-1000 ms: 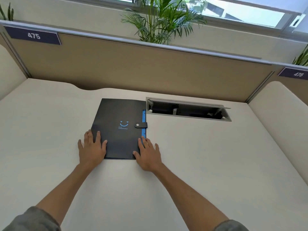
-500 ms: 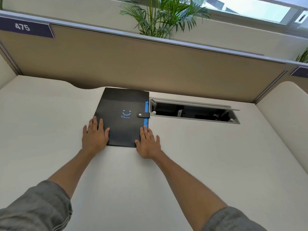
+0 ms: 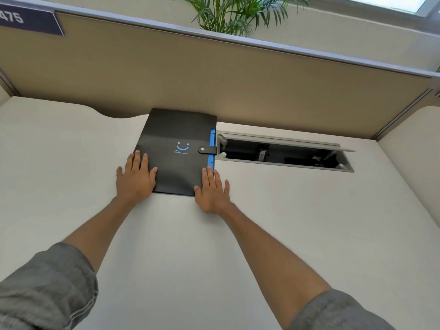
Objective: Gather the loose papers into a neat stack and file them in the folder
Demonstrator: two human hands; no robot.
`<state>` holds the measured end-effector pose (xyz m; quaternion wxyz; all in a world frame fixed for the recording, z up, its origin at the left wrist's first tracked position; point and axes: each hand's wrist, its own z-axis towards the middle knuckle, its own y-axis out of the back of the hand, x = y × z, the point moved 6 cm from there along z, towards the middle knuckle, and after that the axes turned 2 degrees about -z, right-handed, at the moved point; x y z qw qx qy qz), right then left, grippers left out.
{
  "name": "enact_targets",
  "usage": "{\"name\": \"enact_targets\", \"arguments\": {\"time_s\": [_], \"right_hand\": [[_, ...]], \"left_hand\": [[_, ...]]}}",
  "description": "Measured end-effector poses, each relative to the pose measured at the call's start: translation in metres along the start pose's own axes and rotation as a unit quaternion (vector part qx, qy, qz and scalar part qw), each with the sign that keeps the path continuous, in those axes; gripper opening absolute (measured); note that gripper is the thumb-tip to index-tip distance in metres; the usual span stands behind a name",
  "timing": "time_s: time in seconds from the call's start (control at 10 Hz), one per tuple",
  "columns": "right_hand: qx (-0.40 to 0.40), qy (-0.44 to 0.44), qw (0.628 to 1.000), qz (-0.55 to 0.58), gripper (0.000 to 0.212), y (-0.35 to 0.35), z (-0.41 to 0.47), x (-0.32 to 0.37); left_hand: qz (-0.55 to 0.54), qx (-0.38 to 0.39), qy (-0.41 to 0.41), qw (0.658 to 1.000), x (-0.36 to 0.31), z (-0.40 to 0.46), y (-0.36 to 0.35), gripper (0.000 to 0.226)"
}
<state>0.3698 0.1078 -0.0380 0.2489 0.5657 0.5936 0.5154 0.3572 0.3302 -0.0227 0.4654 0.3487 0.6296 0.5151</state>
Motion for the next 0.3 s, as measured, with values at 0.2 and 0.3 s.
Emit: {"name": "enact_targets", "arguments": {"time_s": [0.2, 0.3], "right_hand": [[-0.011, 0.010, 1.000, 0.017, 0.066, 0.014, -0.010, 0.001], [-0.113, 0.027, 0.990, 0.085, 0.066, 0.031, -0.026, -0.003]], "left_hand": [[-0.026, 0.032, 0.004, 0.999, 0.001, -0.001, 0.008, 0.060], [-0.036, -0.003, 0.004, 0.999, 0.001, -0.008, 0.017, 0.060]]}}
